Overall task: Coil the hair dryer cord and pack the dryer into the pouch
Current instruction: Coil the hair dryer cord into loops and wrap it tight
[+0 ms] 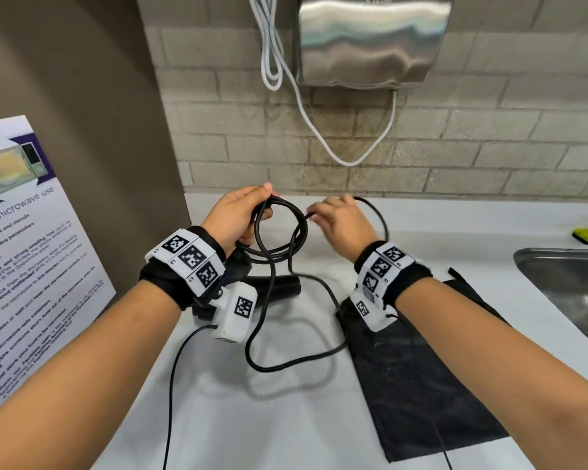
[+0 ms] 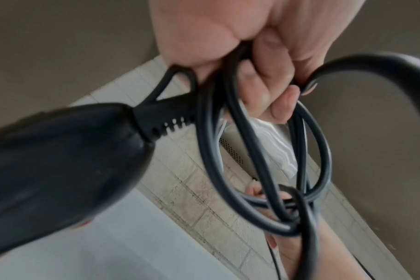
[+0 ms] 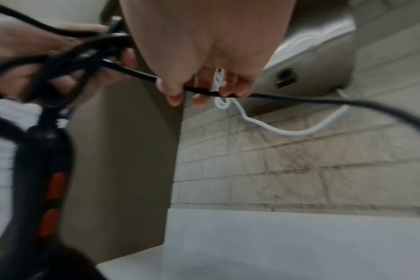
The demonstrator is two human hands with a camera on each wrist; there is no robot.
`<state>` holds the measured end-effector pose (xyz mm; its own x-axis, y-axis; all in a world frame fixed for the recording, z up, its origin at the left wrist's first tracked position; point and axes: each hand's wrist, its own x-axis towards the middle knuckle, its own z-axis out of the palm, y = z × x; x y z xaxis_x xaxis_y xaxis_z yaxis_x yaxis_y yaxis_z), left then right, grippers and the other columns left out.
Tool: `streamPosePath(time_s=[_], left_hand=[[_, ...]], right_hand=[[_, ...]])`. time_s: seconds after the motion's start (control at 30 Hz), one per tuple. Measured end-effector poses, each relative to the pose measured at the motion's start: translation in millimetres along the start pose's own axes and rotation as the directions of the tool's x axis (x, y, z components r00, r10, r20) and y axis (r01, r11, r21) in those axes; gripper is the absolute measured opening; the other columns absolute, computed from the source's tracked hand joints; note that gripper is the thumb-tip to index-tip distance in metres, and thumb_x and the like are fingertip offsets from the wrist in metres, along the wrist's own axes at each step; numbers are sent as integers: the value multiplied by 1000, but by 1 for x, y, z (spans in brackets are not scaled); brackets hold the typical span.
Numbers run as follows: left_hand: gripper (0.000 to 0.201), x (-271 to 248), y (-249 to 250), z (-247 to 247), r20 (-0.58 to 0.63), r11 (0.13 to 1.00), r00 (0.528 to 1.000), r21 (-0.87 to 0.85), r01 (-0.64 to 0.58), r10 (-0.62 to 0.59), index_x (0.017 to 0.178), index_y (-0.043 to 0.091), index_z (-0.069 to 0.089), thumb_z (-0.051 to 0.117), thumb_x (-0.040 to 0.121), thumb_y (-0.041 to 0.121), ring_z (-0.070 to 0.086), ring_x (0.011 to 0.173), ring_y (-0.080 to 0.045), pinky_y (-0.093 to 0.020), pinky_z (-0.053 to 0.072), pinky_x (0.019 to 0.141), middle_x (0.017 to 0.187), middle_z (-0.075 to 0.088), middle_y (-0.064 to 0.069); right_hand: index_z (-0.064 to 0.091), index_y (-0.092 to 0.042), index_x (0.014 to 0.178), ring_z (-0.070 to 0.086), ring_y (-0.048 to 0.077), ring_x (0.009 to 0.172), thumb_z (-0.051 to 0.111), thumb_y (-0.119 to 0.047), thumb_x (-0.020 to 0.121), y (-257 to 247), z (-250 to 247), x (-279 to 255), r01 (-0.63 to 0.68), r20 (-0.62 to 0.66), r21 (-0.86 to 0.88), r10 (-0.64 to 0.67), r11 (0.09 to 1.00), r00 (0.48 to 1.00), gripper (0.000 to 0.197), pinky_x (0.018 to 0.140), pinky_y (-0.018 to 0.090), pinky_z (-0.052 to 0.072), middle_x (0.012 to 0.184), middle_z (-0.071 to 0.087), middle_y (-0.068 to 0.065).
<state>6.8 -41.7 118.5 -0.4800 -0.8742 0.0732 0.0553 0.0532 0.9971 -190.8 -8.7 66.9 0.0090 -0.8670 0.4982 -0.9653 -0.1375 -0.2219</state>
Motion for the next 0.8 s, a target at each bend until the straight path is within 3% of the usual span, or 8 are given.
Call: streamPosePath(time_s=[0.17,0.27,0.33,0.5,0.57,0.67,0.73,0.8], left_hand=[[22,1,0,-2,-46,1000,999,24,-14,15,82,16,55,46,96,29,27,29,-3,-9,16,33,42,49,11],[22,1,0,-5,-51,1000,999,-6,-1,0,82,17,55,45,96,32,25,30,-3,-10,15,34,41,47,10],[22,0,-1,-7,-40,1000,999,5,-5,5,82,17,54,45,96,32,24,30,-3,-10,15,34,42,45,10],[23,1,-3,6,18,998,999,60,-32,31,81,15,53,43,97,29,20,29,-3,-10,14,32,40,42,9],[23,2,-3,9,21,997,999,72,-29,28,82,15,53,43,97,29,20,29,-3,-10,14,32,39,42,8],[24,3,-3,10,21,996,999,88,-29,27,81,15,54,43,97,29,19,29,-3,-11,13,32,38,43,8],[24,3,-3,10,28,996,999,85,-30,28,80,15,54,42,97,29,19,29,-3,-11,12,32,39,42,9],[25,3,-2,10,33,996,999,82,-30,27,80,15,54,42,97,29,19,28,-3,-12,12,32,39,41,10]], right_hand=[[57,-9,112,49,37,107,34,-26,99,38,0,-11,-399,77,-86,405,913,911,31,79,38,41,100,65,21],[56,-5,117,53,36,111,34,-21,99,66,1,-26,-603,203,-140,618,786,759,32,88,37,43,116,60,21],[53,-2,123,51,34,117,33,-19,100,82,1,-42,-657,287,-245,701,713,653,35,93,36,42,127,55,19],[52,-6,123,53,32,114,37,-11,94,79,8,-60,-641,351,-411,762,648,545,32,92,38,45,126,55,16],[37,-14,135,47,33,119,43,-14,89,67,7,-59,-627,303,-411,748,661,590,46,94,40,43,132,48,14],[9,-26,145,31,32,130,54,-29,82,32,-3,-49,-443,173,-375,531,814,830,78,103,45,32,145,31,8],[9,-32,146,25,26,136,52,-32,85,9,-7,-39,-239,117,-255,276,937,954,75,111,51,18,150,26,2],[23,-31,144,26,20,137,46,-30,92,-5,-8,-30,-49,117,-133,65,990,991,57,113,51,8,146,35,-2]])
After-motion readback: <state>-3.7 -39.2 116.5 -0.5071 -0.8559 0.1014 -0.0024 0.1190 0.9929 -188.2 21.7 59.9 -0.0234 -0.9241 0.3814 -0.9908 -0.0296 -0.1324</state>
